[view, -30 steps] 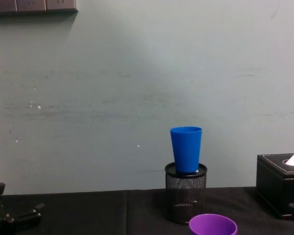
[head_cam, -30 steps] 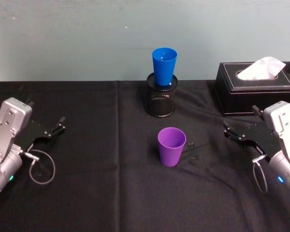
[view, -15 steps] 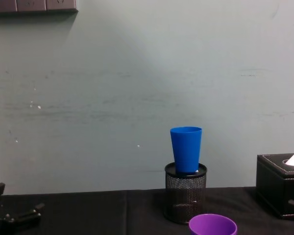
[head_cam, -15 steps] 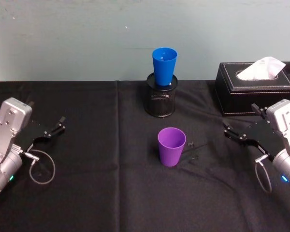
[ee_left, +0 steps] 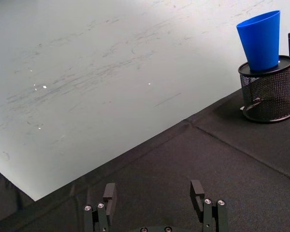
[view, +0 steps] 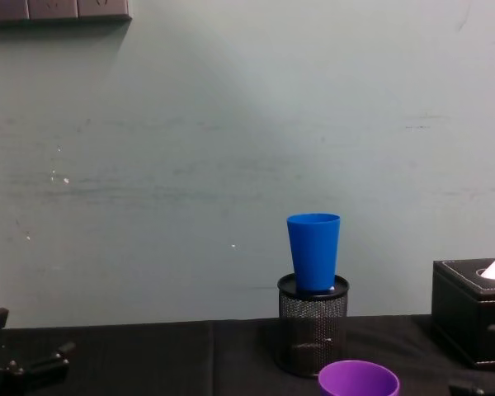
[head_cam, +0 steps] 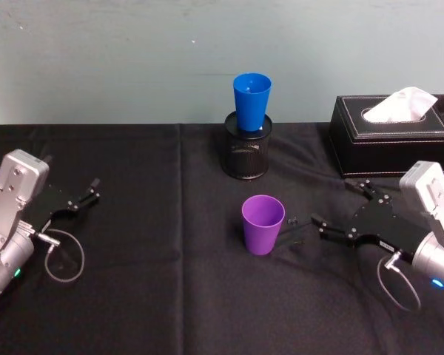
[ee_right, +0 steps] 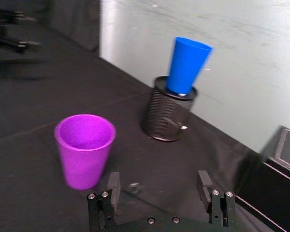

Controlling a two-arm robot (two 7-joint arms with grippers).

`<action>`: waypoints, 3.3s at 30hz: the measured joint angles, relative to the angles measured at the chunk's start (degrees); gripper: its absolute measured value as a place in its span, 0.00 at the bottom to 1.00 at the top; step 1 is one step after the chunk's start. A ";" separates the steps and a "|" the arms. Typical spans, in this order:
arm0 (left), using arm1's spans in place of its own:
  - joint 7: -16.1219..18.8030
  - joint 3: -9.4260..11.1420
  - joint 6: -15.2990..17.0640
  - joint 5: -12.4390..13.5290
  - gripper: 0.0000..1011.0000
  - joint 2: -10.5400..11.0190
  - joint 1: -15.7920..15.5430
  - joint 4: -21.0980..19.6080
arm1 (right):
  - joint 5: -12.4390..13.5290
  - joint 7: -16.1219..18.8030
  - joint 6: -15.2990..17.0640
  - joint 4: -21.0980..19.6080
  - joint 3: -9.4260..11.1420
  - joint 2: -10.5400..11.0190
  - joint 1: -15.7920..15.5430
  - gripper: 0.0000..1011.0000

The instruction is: Pick up one cup with a gripper and tap it against the other cup.

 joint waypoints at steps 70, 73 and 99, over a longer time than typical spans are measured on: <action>0.00 0.00 0.00 0.00 0.99 0.00 0.00 0.00 | 3.96 20.90 6.27 15.41 -6.53 -10.42 13.81 0.99; 0.00 0.00 0.00 0.00 0.99 0.00 0.00 0.00 | 4.10 20.90 5.92 16.27 -6.57 -10.90 13.93 0.99; 0.00 0.00 0.00 0.00 0.99 0.00 0.00 0.00 | 5.49 19.41 4.57 16.08 -4.98 -11.97 13.27 0.72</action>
